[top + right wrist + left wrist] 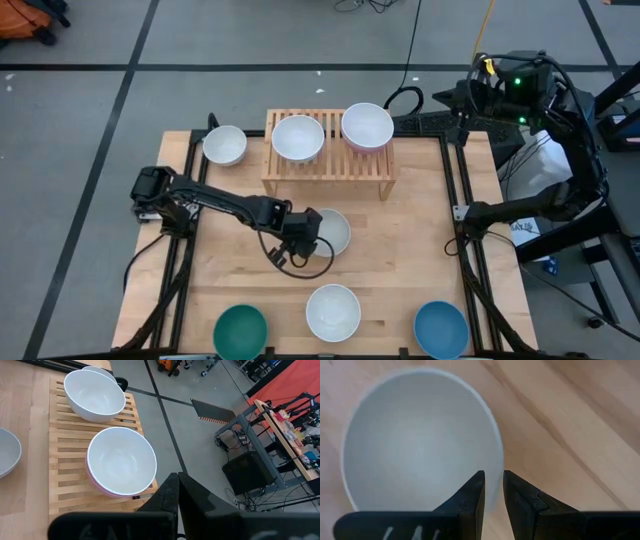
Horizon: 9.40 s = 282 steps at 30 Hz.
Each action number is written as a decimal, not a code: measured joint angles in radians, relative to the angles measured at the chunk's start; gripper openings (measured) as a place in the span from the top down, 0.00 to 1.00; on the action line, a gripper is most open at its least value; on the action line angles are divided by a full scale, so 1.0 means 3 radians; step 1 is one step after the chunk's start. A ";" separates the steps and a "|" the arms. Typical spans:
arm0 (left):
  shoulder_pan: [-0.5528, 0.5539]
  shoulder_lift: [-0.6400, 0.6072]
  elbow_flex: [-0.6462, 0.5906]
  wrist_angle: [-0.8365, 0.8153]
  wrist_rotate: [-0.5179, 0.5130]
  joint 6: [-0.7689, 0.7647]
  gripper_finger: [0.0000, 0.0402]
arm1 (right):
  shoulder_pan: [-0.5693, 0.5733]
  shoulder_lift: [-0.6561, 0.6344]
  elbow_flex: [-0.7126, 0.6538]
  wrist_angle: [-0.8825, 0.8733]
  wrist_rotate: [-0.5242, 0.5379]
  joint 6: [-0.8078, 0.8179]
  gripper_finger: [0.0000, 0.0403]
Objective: Place and stack bowls onto a shelf
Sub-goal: Stack the gray bowl on top of the white bowl on the shelf, then stack the white bowl on top of the gray bowl on the shelf
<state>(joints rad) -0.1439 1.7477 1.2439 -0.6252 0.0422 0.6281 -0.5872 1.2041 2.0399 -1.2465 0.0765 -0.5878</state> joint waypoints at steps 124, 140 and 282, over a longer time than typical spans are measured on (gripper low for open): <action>0.1826 0.0625 0.3241 -0.2825 0.0023 -0.1221 0.98 | 0.0000 -0.0005 -0.0009 -0.0001 0.0003 0.0091 1.00; 0.1824 0.0603 0.3241 -0.3119 0.0121 -0.1200 0.98 | 0.0000 -0.0004 -0.0009 -0.0001 0.0003 0.0090 1.00; 0.1234 -0.1385 0.3238 -0.3153 0.0045 -0.1577 0.84 | 0.2922 0.1455 -0.1954 0.1549 -0.1029 0.3021 0.69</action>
<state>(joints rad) 0.2264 1.3323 2.2154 -1.5711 0.0555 0.1551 0.2893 1.6406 1.4536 -0.7817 -0.2321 0.3185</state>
